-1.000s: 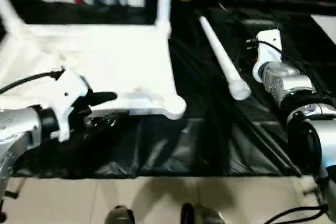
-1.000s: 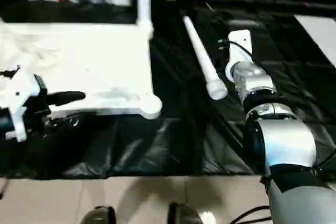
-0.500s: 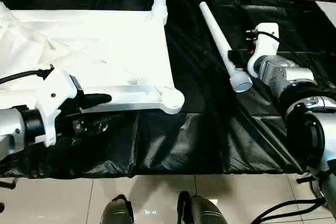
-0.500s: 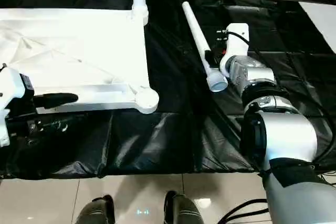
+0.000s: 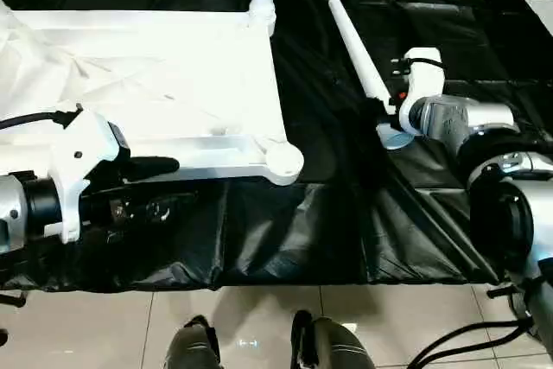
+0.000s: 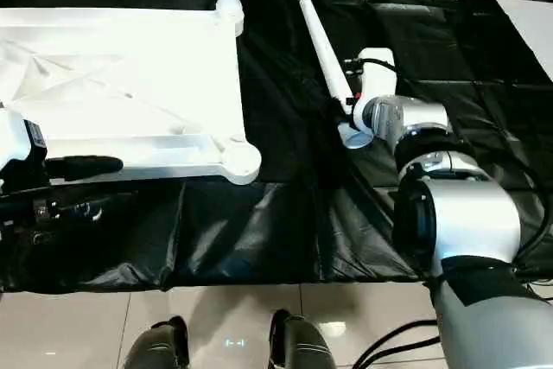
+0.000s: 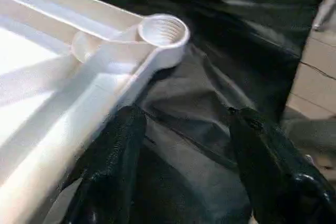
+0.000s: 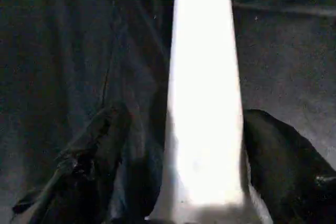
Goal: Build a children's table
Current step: Pick table leg
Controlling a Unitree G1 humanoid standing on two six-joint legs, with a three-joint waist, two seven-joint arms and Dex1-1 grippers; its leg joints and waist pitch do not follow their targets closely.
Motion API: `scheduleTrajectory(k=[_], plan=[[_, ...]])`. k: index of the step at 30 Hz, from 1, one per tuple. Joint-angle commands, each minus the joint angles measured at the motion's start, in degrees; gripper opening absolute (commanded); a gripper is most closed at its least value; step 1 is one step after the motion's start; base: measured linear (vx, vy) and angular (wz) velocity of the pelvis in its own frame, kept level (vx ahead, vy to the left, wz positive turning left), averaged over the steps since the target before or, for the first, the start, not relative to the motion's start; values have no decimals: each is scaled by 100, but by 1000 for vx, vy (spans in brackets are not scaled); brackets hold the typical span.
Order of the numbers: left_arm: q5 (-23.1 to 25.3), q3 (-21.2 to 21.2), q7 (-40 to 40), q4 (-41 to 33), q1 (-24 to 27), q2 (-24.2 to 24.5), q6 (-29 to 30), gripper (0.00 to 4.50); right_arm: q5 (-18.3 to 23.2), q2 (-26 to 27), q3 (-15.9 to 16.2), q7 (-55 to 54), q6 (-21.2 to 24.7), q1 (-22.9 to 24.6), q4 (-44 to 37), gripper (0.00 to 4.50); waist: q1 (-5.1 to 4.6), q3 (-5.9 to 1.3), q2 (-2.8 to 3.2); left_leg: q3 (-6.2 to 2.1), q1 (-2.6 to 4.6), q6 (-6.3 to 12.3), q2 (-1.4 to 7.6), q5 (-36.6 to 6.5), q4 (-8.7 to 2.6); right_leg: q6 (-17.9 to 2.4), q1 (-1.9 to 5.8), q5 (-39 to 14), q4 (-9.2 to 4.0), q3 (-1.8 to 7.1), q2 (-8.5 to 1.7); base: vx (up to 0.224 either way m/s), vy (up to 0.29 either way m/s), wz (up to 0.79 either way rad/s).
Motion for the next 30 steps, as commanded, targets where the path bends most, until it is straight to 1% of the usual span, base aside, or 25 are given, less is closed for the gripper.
scheduleTrajectory(k=[1, 2, 4, 6, 8, 9, 12, 14, 15, 16, 17, 18, 19, 20, 21, 22, 23, 24, 25, 26, 27, 28, 29, 30], plan=[[-126, 131, -150, -167, 93, 127, 73, 292, -163, -63, 121, 98, 231, 83, 133, 317, 25, -434, 91, 48, 111, 294, 60, -233, -341, -1813, 464, 20, -235, 304, -239, 0, 0, 0], [-151, 152, -203, -175, 128, 171, 76, 292, -205, -72, 157, 140, 236, 88, 133, 307, 32, -432, 94, 46, 104, 289, 57, -236, -338, -1812, 465, 12, -232, 305, -243, 0, 0, 0], [-236, 186, -262, -206, 184, 235, 96, 292, -280, -89, 205, 192, 247, 106, 131, 294, 32, -441, 71, 47, 108, 271, 62, -258, -342, -1771, 468, -90, -237, 308, -252, 0, 0, 0], [-307, 206, -270, -233, 199, 257, 114, 292, -321, -99, 213, 179, 262, 131, 128, 273, 36, -438, 78, 48, 112, 249, 66, -283, -346, -1762, 460, -131, -244, 309, -251, 0, 0, 0], [-354, 205, -238, -245, 185, 262, 119, 292, -339, -108, 200, 131, 284, 155, 121, 256, 38, -461, 55, 51, 112, 231, 60, -199, -338, -1759, 470, -15, -225, 314, -243, 0, 0, 0], [-354, 202, -216, -245, 173, 255, 112, 292, -332, -111, 182, 97, 293, 167, 119, 256, 41, -469, 45, 52, 109, 243, 57, -140, -332, -1758, 474, 71, -215, 314, -240, 0, 0, 0], [-370, 204, -153, -223, 141, 260, 97, 292, -285, -113, 106, 10, 283, 206, 106, 228, 47, -499, 16, 56, 104, 260, 54, -88, -324, -1730, 488, 98, -204, 313, -241, 0, 0, 0], [-359, 187, -138, -184, 137, 260, 52, 292, -195, -106, -6, -80, 191, 240, 95, 211, 54, -513, 19, 58, 108, 263, 56, -42, -318, -1721, 481, 154, -194, 313, -241, 0, 0, 0], [-349, 189, -130, -170, 140, 269, 25, 292, -126, -109, -89, -153, 154, 254, 90, 211, 59, -540, 19, 60, 111, 252, 52, -20, -310, -1726, 489, 193, -186, 311, -240, 0, 0, 0], [-329, 168, -120, -145, 134, 267, -11, 292, -79, -111, -148, -190, 122, 273, 87, 203, 70, -584, 8, 58, 115, 250, 52, 5, -302, -1731, 509, 242, -171, 306, -239, 0, 0, 0], [-312, 144, -98, -108, 113, 266, -67, 292, -33, -115, -237, -234, 105, 307, 84, 196, 82, -605, 23, 57, 117, 246, 52, 17, -295, -1740, 508, 286, -162, 302, -235, 0, 0, 0], [-300, 118, -82, -81, 95, 258, -99, 292, -24, -113, -271, -254, 100, 325, 83, 196, 84, -624, 22, 60, 118, 247, 49, 23, -288, -1751, 511, 321, -158, 301, -231, 0, 0, 0], [-299, 87, -58, -34, 39, 225, -136, 292, 18, -111, -334, -278, 59, 364, 78, 192, 95, -657, 13, 60, 110, 245, 49, 51, -275, -1768, 519, 384, -144, 298, -232, 0, 0, 0], [-306, 71, -37, -4, -5, 197, -151, 292, 67, -112, -395, -310, 43, 389, 75, 192, 99, -670, 17, 63, 110, 240, 48, 32, -272, -1774, 521, 391, -143, 299, -229, 0, 0, 0], [-307, 46, -13, 26, -54, 169, -174, 292, 105, -114, -439, -322, 10, 413, 70, 192, 109, -701, 34, 59, 115, 226, 46, 32, -263, -1789, 531, 397, -133, 298, -231, 0, 0, 0], [-291, 2, 10, 62, -100, 140, -204, 292, 131, -114, -471, -334, -21, 435, 66, 191, 120, -708, 24, 66, 107, 184, 46, -65, -257, -1804, 525, 351, -137, 299, -231, 0, 0, 0], [-250, -81, 33, 122, -156, 98, -253, 292, 143, -110, -489, -339, -79, 456, 63, 190, 123, -748, 8, 62, 107, 168, 49, -93, -249, -1806, 549, 325, -126, 297, -236, 0, 0, 0], [-243, -159, 90, 198, -248, 3, -280, 292, 222, -109, -582, -385, -178, 458, 54, 190, 140, -801, 16, 53, 99, 126, 52, -119, -233, -1799, 569, 269, -104, 294, -252, 0, 0, 0], [-239, -308, 202, 342, -421, -209, -323, 292, 401, -121, -782, -473, -426, 434, 23, 189, 151, -878, 27, 53, 117, 77, 58, -159, -213, -1797, 580, 223, -91, 292, -261, 0, 0, 0], [-239, -308, 202, 342, -421, -209, -323, 292, 401, -121, -782, -473, -426, 434, 23, 189, 152, -867, 17, 64, 121, 57, 52, -203, -218, -1775, 560, 191, -105, 294, -263, 0, 0, 0], [-239, -308, 202, 342, -421, -209, -323, 292, 401, -121, -782, -473, -426, 434, 23, 189, 157, -870, 24, 56, 107, 46, 46, -238, -210, -1777, 561, 172, -98, 295, -264, 0, 0, 0], [-153, -540, 332, 544, -618, -455, -410, 292, 511, -136, -903, -456, -685, 398, -16, 189, 157, -988, 38, 42, 109, 4, 50, -265, -185, -1739, 606, 99, -75, 281, -275, 0, 0, 0], [-71, -692, 398, 672, -726, -580, -475, 292, 529, -136, -927, -403, -820, 385, -36, 189, 161, -1001, 45, 48, 128, -10, 49, -265, -170, -1733, 580, 103, -80, 280, -270, 0, 0, 0], [-52, -729, 423, 706, -752, -619, -487, 292, 538, -133, -936, -389, -857, 382, -43, 189, 156, -992, 41, 41, 84, -8, 40, -290, -158, -1728, 580, 94, -76, 282, -266, 0, 0, 0]])
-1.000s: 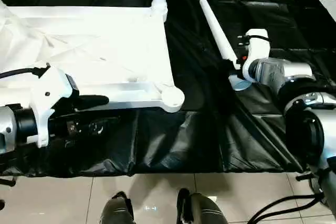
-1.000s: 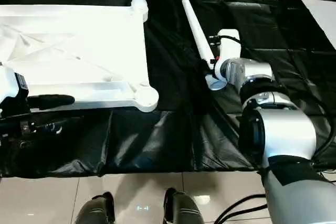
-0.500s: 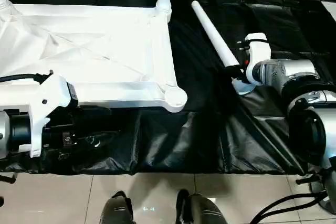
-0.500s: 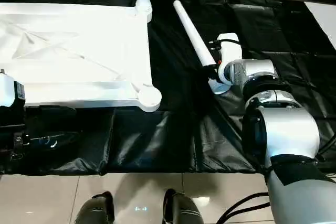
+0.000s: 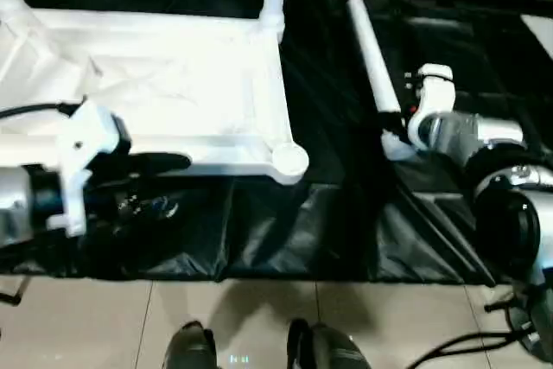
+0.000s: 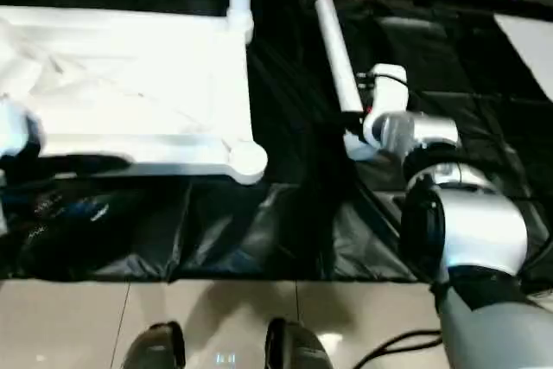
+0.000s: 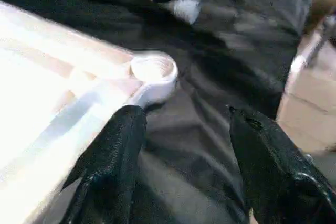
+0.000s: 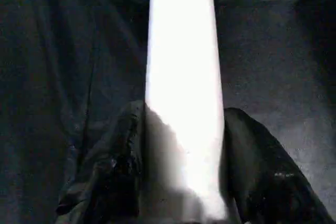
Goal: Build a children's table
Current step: Pick table leg
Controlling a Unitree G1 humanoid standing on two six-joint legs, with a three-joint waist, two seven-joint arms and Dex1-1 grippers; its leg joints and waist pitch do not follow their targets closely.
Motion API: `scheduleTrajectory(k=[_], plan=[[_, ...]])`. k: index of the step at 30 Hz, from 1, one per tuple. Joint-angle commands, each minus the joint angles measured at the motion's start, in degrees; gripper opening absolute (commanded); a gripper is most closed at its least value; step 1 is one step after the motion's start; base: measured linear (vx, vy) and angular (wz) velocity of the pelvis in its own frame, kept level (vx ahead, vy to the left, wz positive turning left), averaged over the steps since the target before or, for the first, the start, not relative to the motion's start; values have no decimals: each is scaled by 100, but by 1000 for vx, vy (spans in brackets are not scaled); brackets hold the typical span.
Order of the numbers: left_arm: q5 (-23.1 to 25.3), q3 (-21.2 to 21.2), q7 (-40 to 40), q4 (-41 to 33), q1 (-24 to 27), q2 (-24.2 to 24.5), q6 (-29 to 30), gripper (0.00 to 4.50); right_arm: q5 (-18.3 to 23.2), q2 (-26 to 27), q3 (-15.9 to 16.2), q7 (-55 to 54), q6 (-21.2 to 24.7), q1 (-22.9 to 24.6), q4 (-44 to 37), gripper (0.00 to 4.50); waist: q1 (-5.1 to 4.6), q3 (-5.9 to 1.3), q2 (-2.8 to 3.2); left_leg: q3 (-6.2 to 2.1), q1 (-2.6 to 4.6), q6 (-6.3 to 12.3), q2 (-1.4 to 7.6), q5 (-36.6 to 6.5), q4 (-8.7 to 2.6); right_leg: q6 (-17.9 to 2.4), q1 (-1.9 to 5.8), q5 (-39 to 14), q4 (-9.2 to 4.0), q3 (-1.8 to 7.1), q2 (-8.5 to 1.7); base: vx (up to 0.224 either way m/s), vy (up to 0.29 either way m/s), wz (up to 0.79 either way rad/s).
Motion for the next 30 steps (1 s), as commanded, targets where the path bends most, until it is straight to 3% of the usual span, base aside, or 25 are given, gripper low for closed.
scheduleTrajectory(k=[1, 2, 4, 6, 8, 9, 10, 11, 13, 14, 15, 17, 18, 20, 21, 23, 24, 26, 28, 30], plan=[[356, -559, 375, 454, -342, -482, -235, 292, 187, -65, -182, 264, -517, -82, -152, 188, 30, -861, 193, 51, 86, 15, 23, -388, -300, -1661, 560, -1, -245, 286, -262, 0, 0, 0], [383, -596, 401, 497, -369, -524, -253, 292, 193, -61, -186, 287, -539, -84, -158, 188, 20, -854, 155, 59, 76, 18, 13, -473, -301, -1632, 558, -93, -276, 285, -247, 0, 0, 0], [736, -922, 848, 864, -621, -905, -354, 292, 358, 5, -326, 432, -669, -109, -255, 188, 42, -885, 182, 35, 77, -41, 24, -819, -293, -1430, 567, -671, -317, 289, -276, 0, 0, 0], [1002, -1170, 1416, 1472, -1043, -1564, -475, 292, 632, 145, -490, 748, -721, -65, -436, 188, 34, -910, 283, 15, 82, -87, 15, -951, -284, -1337, 557, -848, -345, 279, -254, 0, 0, 0], [1091, -1280, 1641, 1820, -1293, -1927, -605, 292, 793, 260, -572, 956, -790, 33, -598, 188, 36, -944, 304, -2, 86, -94, 9, -1121, -286, -1260, 554, -1104, -391, 259, -260, 0, 0, 0], [1120, -1318, 1729, 2023, -1421, -2089, -662, 292, 853, 301, -606, 1035, -830, 68, -639, 188, 29, -943, 259, 1, 72, -81, 4, -1140, -289, -1216, 559, -1175, -420, 251, -254, 0, 0, 0], [1104, -1296, 1913, 2252, -1596, -2357, -705, 292, 1012, 427, -664, 1221, -834, 189, -846, 188, 31, -962, 314, -7, 79, -56, -12, -1250, -275, -1152, 547, -1366, -468, 238, -243, 0, 0, 0], [1089, -1279, 2009, 2368, -1685, -2494, -722, 320, 1103, 502, -686, 1341, -842, 271, -982, 188, 48, -983, 381, -27, 74, -52, -18, -1219, -268, -1156, 568, -1336, -443, 235, -253, 0, 0, 0], [1031, -1183, 2297, 2591, -1866, -2821, -701, 327, 1401, 777, -708, 1647, -743, 624, -1627, 188, 50, -1004, 377, -36, 59, 19, -13, -1124, -272, -1161, 575, -1239, -458, 224, -248, 0, 0, 0], [976, -1094, 2492, 2767, -2024, -3070, -703, 327, 1689, 1030, -654, 1855, -518, 1047, -2443, 188, 53, -999, 389, -28, 51, 127, -50, -1067, -279, -1075, 591, -1356, -519, 207, -217, 0, 0, 0], [969, -1059, 2564, 2867, -2104, -3188, -731, 333, 1797, 1123, -619, 1945, -436, 1222, -2769, 188, 74, -1015, 405, -31, 80, 143, -26, -1090, -276, -1032, 570, -1460, -534, 204, -238, 0, 0, 0], [926, -1018, 2622, 2924, -2176, -3309, -746, 367, 1963, 1234, -572, 2039, -313, 1450, -3229, 188, 74, -1049, 398, -52, 51, 142, -44, -947, -283, -989, 621, -1532, -531, 184, -231, 0, 0, 0], [851, -942, 2690, 2992, -2262, -3471, -715, 367, 2187, 1353, -512, 2154, -108, 1718, -3772, 188, 80, -1037, 439, -54, 71, 136, -40, -979, -289, -946, 594, -1608, -556, 183, -220, 0, 0, 0], [703, -847, 2737, 3063, -2388, -3692, -632, 374, 2553, 1532, -389, 2285, 218, 2185, -4658, 188, 105, -1059, 455, -61, 101, 146, -34, -996, -305, -861, 589, -1722, -587, 162, -208, 0, 0, 0], [703, -847, 2737, 3063, -2388, -3692, -632, 385, 2553, 1532, -389, 2285, 218, 2185, -4658, 188, 119, -1076, 459, -64, 121, 155, -17, -1026, -311, -861, 577, -1731, -588, 158, -217, 0, 0, 0], [440, -694, 2797, 3137, -2500, -3921, -516, 413, 2645, 1594, -80, 2426, 397, 2700, -5369, 188, 122, -1084, 462, -70, 106, 163, -12, -975, -330, -859, 592, -1731, -607, 138, -219, 0, 0, 0], [440, -694, 2797, 3137, -2500, -3921, -516, 417, 2645, 1594, -80, 2426, 397, 2700, -5369, 188, 122, -1076, 474, -55, 132, 157, -18, -1067, -327, -849, 555, -1808, -640, 150, -214, 0, 0, 0], [250, -582, 2836, 3176, -2548, -4057, -440, 440, 2741, 1639, 27, 2519, 551, 2960, -5719, 188, 124, -1083, 471, -55, 115, 161, -39, -1102, -330, -793, 572, -1915, -654, 146, -217, 0, 0, 0], [-9, -445, 2931, 3266, -2590, -4307, -293, 448, 3145, 1725, 260, 2747, 1061, 3508, -6515, 188, 110, -1090, 449, -63, 112, 205, -34, -1121, -336, -726, 568, -2041, -683, 136, -223, 0, 0, 0], [-150, -362, 2998, 3311, -2616, -4464, -257, 450, 3273, 1742, 432, 2856, 1298, 3785, -6876, 187, 134, -1087, 461, -63, 133, 254, -20, -1117, -348, -656, 560, -2039, -713, 137, -221, 0, 0, 0]])
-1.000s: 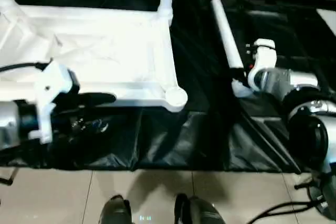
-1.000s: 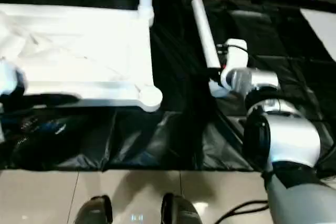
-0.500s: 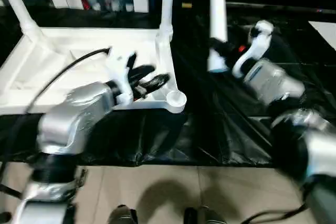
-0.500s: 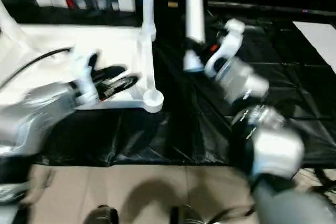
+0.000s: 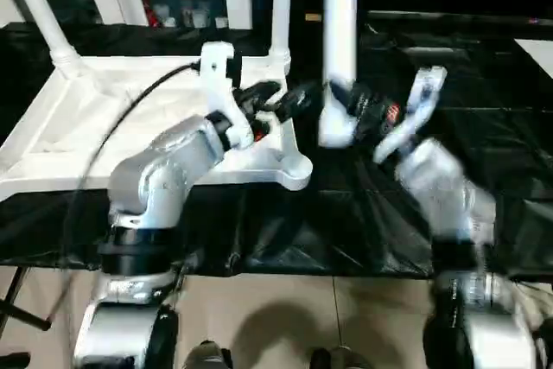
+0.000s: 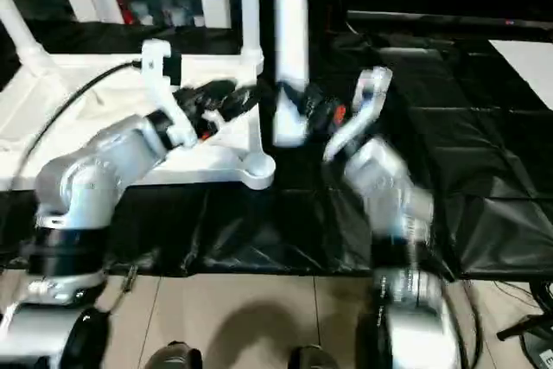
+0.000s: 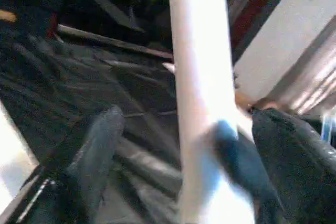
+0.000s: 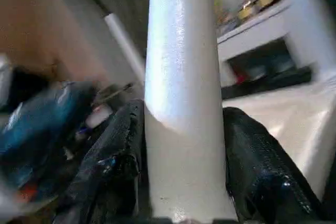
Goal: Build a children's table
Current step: Pick table leg
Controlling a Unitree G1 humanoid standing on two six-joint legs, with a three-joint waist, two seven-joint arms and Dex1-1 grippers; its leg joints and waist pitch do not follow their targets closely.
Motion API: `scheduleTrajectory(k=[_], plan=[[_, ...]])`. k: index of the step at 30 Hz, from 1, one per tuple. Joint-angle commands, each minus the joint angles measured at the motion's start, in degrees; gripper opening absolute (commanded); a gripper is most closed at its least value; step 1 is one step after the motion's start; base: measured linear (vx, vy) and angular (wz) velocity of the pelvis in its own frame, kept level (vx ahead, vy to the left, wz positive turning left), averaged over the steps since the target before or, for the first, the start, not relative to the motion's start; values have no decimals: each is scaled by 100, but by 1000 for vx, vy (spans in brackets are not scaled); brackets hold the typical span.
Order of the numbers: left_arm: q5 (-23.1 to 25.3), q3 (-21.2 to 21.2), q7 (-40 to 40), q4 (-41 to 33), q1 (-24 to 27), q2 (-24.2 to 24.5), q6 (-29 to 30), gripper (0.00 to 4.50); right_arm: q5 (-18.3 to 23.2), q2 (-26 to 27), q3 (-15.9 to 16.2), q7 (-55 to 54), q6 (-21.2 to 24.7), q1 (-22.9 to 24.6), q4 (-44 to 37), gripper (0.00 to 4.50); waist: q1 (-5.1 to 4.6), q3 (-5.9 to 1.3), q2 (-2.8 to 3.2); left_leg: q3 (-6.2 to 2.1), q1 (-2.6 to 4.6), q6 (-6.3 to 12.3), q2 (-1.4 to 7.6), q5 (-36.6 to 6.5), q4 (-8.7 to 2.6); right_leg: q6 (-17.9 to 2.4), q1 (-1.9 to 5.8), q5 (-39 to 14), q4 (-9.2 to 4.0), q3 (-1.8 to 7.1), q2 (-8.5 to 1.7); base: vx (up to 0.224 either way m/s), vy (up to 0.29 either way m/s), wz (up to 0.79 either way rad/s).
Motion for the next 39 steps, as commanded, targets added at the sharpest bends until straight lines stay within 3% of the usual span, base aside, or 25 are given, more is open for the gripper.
scheduleTrajectory(k=[1, 4, 7, 9, 10, 12, 13, 16, 31, 34, 35, 36, 37, 39], plan=[[-173, 104, 121, 64, -75, -104, 92, 450, 195, -3, 177, 141, 241, 48, -461, 187, -11, -629, -16, 13, 57, 208, -7, -1177, -426, -690, 428, -2256, -594, 148, -230, 0, 0, 0], [-516, 436, 269, 158, -194, -324, 208, 450, 244, -53, 425, 149, 523, 335, -859, 187, -28, -619, -32, 13, 76, 153, -10, -1264, -430, -579, 413, -2551, -647, 138, -246, 0, 0, 0], [-403, 429, 309, 226, -188, -304, 211, 450, 237, -120, 572, 158, 635, 440, -1008, 187, -30, -616, -61, 14, 83, 169, -17, -1208, -440, -357, 409, -2723, -688, 138, -238, 0, 0, 0], [-347, 404, 320, 238, -173, -294, 202, 450, 217, -140, 606, 153, 645, 461, -1031, 187, -22, -632, -46, 7, 74, 172, -8, -1108, -452, -317, 410, -2646, -685, 144, -252, 0, 0, 0], [-304, 447, 452, 278, -181, -318, 168, 423, 158, -178, 664, 122, 649, 487, -1056, 187, -22, -645, -69, 6, 70, 160, 4, -1064, -459, -335, 413, -2514, -674, 145, -246, 0, 0, 0], [-296, 479, 512, 300, -194, -327, 153, 416, 127, -184, 686, 107, 642, 488, -1053, 187, -17, -671, -61, 0, 82, 154, 21, -1004, -474, -423, 427, -2240, -643, 147, -246, 0, 0, 0], [-273, 703, 894, 439, -296, -402, 13, 402, -50, -218, 825, -31, 632, 526, -1117, 187, -26, -674, -105, 11, 77, 150, 23, -943, -469, -503, 429, -2015, -628, 157, -237, 0, 0, 0], [-284, 810, 1057, 498, -358, -430, -42, 378, -128, -215, 885, -117, 628, 539, -1159, 187, -17, -682, -108, 15, 72, 162, 17, -881, -473, -588, 447, -1843, -602, 167, -250, 0, 0, 0], [-386, 968, 1466, 550, -452, -608, -131, 242, -507, -218, 1184, -626, 454, 333, -1077, 187, -23, -672, -143, 20, 65, 117, 10, -970, -476, -433, 440, -2088, -638, 170, -258, 0, 0, 0], [-433, 949, 1273, 569, -452, -536, -152, 225, -537, -249, 1217, -660, 478, 227, -1013, 187, -29, -674, -137, 22, 66, 119, 1, -973, -473, -412, 441, -2102, -642, 168, -253, 0, 0, 0], [-447, 939, 1160, 606, -470, -494, -168, 200, -514, -279, 1226, -639, 497, 179, -981, 187, -34, -671, -133, 20, 68, 133, -1, -972, -478, -399, 436, -2103, -647, 167, -248, 0, 0, 0], [-504, 894, 899, 614, -463, -417, -152, 199, -444, -322, 1188, -591, 565, 131, -957, 243, -34, -676, -128, 20, 70, 130, -3, -971, -473, -406, 439, -2094, -645, 167, -251, 0, 0, 0], [-630, 798, 370, 617, -438, -274, -111, 197, -339, -445, 1143, -446, 690, 48, -892, 257, -38, -673, -111, 20, 77, 138, -10, -985, -478, -420, 433, -2095, -650, 167, -247, 0, 0, 0], [-699, 718, 33, 607, -410, -170, -58, 190, -285, -615, 1172, -218, 808, 3, -841, 260, -26, -674, -108, 22, 86, 157, -4, -1006, -476, -457, 443, -2059, -637, 172, -249, 0, 0, 0]])
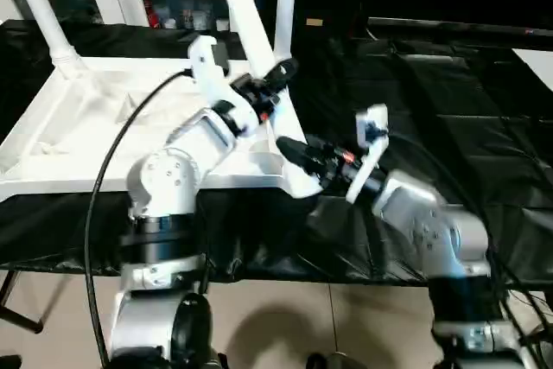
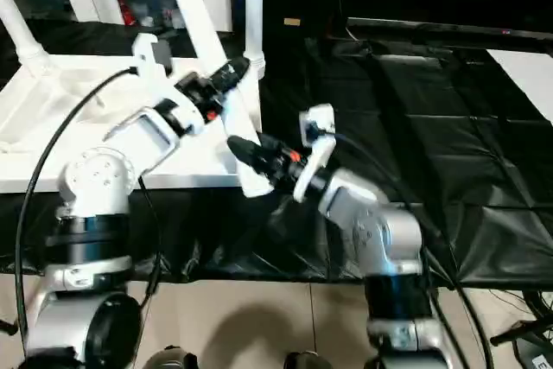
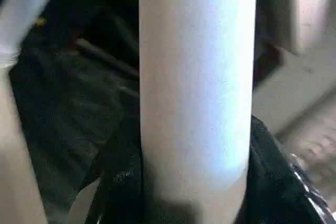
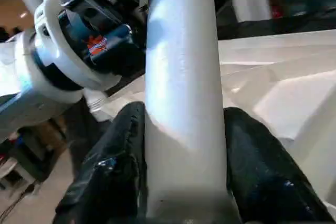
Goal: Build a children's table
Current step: Pick table leg
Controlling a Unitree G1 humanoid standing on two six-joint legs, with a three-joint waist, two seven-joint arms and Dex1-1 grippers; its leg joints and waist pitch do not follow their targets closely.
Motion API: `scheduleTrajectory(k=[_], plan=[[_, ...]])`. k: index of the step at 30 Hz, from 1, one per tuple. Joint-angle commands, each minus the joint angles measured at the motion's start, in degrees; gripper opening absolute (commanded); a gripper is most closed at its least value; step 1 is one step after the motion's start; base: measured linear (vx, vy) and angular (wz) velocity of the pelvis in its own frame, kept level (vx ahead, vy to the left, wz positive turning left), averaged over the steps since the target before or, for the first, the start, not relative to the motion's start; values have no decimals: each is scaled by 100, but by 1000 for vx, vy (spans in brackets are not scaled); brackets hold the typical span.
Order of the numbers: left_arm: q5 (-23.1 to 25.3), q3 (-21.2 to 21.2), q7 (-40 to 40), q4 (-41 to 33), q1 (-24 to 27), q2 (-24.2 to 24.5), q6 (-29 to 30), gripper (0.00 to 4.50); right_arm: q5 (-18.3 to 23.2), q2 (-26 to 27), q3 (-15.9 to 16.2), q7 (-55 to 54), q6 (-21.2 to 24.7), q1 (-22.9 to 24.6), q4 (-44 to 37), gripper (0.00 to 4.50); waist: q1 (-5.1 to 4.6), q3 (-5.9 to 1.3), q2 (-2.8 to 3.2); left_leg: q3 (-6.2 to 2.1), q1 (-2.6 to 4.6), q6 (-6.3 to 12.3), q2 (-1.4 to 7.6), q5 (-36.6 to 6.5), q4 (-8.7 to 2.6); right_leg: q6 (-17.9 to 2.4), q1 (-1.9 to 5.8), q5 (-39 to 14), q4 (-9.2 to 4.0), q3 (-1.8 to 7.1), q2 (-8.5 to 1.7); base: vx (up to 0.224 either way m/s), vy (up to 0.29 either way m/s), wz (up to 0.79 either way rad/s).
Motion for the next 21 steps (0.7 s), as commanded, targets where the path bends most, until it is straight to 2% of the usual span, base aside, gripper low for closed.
scheduleTrajectory(k=[1, 2, 7, 11, 15, 16, 17, 21], plan=[[-119, -228, -632, -10, 6, 191, 121, 189, 111, -310, -84, 368, 181, -146, 73, 268, -4, -581, 32, 12, 84, 129, 14, -1007, -398, -554, 393, -2043, -484, 174, -247, 0, 0, 0], [-128, -386, -1004, -45, 46, 339, 164, 188, 164, -488, -77, 617, 302, -205, 159, 291, 0, -586, 32, 16, 94, 132, 26, -991, -395, -620, 387, -1878, -469, 180, -239, 0, 0, 0], [-276, -702, -1914, -118, 56, 700, 371, 188, 650, -1017, -42, 1658, 921, -389, 337, 299, 21, -589, 14, 22, 77, 175, 24, -946, -389, -909, 450, -1599, -409, 187, -253, 0, 0, 0], [-390, -835, -2393, -112, 10, 856, 461, 188, 572, -1242, 242, 2050, 960, -494, 479, 299, 11, -587, -12, 29, 68, 147, 27, -965, -380, -953, 449, -1700, -415, 185, -268, 0, 0, 0], [-614, -918, -3025, -52, -57, 959, 572, 188, 547, -1327, 452, 2383, 963, -648, 705, 299, -1, -572, -28, 33, 81, 115, 14, -1060, -364, -850, 429, -2151, -451, 181, -278, 0, 0, 0], [-717, -956, -3313, -46, -66, 998, 618, 188, 533, -1339, 529, 2519, 956, -706, 773, 299, 1, -568, -16, 33, 93, 115, 24, -1072, -367, -844, 412, -2202, -460, 183, -276, 0, 0, 0], [-811, -1015, -3591, -55, -66, 1030, 685, 188, 561, -1352, 607, 2692, 981, -761, 818, 299, 0, -568, -31, 35, 91, 122, 21, -1068, -368, -834, 413, -2215, -460, 182, -271, 0, 0, 0], [-821, -1095, -3723, -48, -66, 970, 656, 188, 590, -1359, 741, 2941, 1031, -785, 770, 299, 15, -573, -7, 22, 102, 93, 54, -1065, -382, -950, 411, -1987, -422, 187, -269, 0, 0, 0]])
